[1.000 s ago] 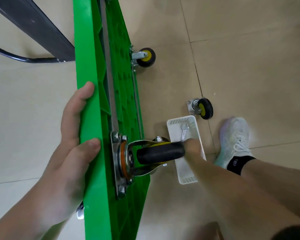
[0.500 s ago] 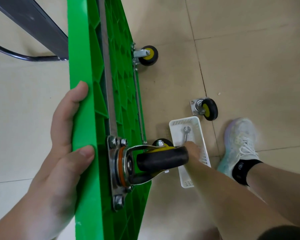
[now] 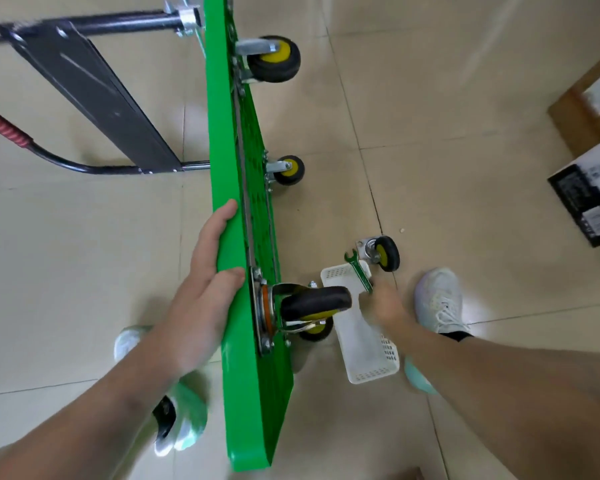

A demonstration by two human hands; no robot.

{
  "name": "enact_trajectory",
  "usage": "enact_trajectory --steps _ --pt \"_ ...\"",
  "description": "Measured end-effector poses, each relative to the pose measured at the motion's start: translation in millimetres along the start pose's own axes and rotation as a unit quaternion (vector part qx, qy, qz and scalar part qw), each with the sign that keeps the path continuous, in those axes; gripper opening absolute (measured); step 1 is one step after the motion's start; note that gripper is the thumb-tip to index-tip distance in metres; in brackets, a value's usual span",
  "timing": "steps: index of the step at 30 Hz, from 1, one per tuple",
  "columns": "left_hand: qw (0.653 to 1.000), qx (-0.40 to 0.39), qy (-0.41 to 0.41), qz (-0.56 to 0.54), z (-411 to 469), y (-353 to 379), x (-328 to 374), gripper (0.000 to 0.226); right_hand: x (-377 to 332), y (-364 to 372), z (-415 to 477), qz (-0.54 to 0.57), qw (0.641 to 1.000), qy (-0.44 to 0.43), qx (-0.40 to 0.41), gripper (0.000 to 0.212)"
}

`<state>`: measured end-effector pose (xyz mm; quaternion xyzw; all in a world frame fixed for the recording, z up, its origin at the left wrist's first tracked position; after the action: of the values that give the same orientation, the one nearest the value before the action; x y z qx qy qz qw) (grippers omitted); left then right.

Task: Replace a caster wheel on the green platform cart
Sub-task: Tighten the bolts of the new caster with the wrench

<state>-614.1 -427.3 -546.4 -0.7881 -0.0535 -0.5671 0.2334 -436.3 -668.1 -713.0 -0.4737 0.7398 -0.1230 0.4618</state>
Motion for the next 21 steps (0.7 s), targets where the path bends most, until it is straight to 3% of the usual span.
enact_trajectory --steps 4,9,12,14,17,19,21 --pt "0.997 -0.026 0.031 0.058 -14 -1 45 0.07 -56 -66 -49 0.009 0.998 -0.06 0.034 0.024" --pt "0.996 -0.034 0.03 0.072 -18 -3 53 0.067 -122 -141 -108 0.037 0.987 -0.138 0.078 0.015" --pt "0.996 -0.037 0.029 0.08 -19 -5 55 0.064 -155 -169 -135 0.145 0.972 -0.168 0.072 0.009" --pt "0.995 -0.042 0.023 0.084 -21 -4 56 0.064 -169 -180 -142 0.262 0.947 -0.177 0.058 0.008" --pt "0.996 -0.038 0.022 0.076 -22 -3 56 0.063 -185 -184 -141 0.448 0.875 -0.183 0.002 0.007" --pt "0.996 -0.036 0.018 0.077 -22 -3 55 0.065 -193 -180 -134 0.517 0.839 -0.164 -0.04 0.002" --pt "0.996 -0.036 0.01 0.08 -21 -3 54 0.068 -198 -171 -121 0.525 0.838 -0.134 -0.062 0.004"
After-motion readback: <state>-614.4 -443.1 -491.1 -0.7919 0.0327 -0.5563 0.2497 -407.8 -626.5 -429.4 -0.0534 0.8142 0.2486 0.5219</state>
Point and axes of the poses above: each hand's wrist, its own z-axis towards the middle knuckle, its own y-axis out of the palm, x = y × z, the point moved 1 cm from there along z, towards the middle knuckle, and after that the axes turned 7 degrees about z, right-handed, at the moved point
